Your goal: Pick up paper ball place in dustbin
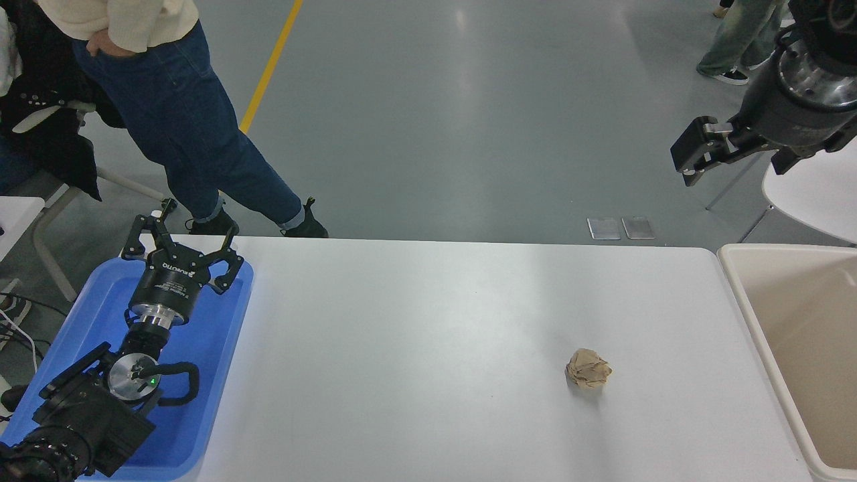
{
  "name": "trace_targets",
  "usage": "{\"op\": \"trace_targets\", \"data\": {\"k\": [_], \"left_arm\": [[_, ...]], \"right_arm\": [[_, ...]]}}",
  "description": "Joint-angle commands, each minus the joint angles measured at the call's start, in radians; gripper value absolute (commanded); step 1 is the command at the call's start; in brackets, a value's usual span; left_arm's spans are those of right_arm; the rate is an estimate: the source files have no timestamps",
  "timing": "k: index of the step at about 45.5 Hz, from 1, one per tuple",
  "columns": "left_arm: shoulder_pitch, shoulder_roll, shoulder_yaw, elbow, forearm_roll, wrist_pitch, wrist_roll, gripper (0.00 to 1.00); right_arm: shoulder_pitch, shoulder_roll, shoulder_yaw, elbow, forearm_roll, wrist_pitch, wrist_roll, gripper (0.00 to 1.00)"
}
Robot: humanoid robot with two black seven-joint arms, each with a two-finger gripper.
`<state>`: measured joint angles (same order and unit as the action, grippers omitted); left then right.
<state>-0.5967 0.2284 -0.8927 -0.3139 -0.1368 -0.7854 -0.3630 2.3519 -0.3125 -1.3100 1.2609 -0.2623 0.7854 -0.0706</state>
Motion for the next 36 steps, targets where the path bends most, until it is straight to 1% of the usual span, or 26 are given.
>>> {"op": "trace_targets", "data": {"k": [1, 36], "left_arm": [[0.0, 0.0, 0.0, 0.001, 0.0, 0.0, -0.002, 1.0], [0.0, 0.0, 0.0, 0.001, 0.002, 0.0, -0.002, 1.0]], "right_arm": [[-0.002, 0.0, 0.003, 0.0, 0.0, 0.0, 0.0, 1.0], [0.001, -0.008, -0.014, -0.002, 0.0, 0.0, 0.0, 1.0]]}}
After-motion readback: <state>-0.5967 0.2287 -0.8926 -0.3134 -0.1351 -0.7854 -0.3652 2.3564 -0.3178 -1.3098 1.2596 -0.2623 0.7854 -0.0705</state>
